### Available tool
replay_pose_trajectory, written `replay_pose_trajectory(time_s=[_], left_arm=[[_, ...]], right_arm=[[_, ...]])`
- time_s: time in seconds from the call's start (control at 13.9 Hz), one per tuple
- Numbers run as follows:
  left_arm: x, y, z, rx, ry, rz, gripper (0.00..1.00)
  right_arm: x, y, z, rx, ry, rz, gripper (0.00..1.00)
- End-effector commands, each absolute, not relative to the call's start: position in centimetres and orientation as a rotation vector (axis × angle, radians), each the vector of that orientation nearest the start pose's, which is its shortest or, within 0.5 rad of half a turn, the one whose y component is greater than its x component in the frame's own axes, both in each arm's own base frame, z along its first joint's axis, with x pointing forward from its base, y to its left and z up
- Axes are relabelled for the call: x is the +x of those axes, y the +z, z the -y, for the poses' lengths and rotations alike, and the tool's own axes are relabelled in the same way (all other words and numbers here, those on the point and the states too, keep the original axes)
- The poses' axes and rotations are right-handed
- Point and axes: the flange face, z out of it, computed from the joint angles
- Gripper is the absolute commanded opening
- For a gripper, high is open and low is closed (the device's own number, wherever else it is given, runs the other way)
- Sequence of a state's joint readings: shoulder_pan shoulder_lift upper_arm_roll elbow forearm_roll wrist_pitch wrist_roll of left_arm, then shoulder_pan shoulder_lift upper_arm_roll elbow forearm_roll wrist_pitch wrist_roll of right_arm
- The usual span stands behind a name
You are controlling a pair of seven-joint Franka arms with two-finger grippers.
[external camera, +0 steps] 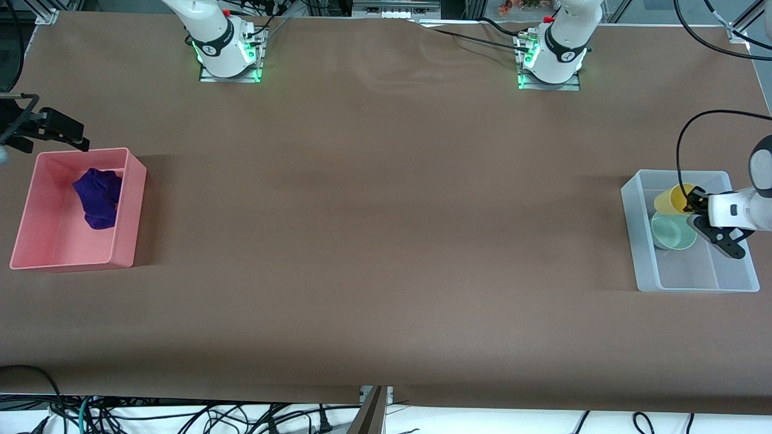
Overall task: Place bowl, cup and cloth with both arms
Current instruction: 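Carry the yellow cup with the left gripper into the green bowl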
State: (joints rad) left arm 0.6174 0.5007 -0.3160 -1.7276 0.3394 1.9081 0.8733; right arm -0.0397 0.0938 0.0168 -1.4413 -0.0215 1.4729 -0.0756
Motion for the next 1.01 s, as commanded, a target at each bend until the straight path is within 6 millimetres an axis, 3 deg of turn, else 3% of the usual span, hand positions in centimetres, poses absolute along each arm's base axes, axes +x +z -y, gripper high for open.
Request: replay_pose_trajectory(time_s=[0.0,0.57,0.79,0.86,0.93], left_arm=[[58.1,26.1,-23.8,-2.9,0.434,-1.187,0.0],[58.9,26.2,-24.5,-2.852,0.381,-1.201,0.0],[59.1,24.8,-24.6,-2.86,0.357,-1.207,0.0],[59.1,24.8,-24.6,-2.862,0.356,-1.204,0.15],[59.2,25.1,-24.7,-2.856,0.351,-1.209,0.7]], right_arm=[[57.1,62.6,1.6,-3.148,0.097,0.068,1.0],[57.1,62.5,1.7,-3.142,0.099,0.062,1.0],[57.1,62.5,1.8,-3.141,0.099,0.06,1.0],[57.1,62.6,1.8,-3.141,0.097,0.06,1.0],[57.1,62.7,1.7,-3.143,0.092,0.062,1.0]])
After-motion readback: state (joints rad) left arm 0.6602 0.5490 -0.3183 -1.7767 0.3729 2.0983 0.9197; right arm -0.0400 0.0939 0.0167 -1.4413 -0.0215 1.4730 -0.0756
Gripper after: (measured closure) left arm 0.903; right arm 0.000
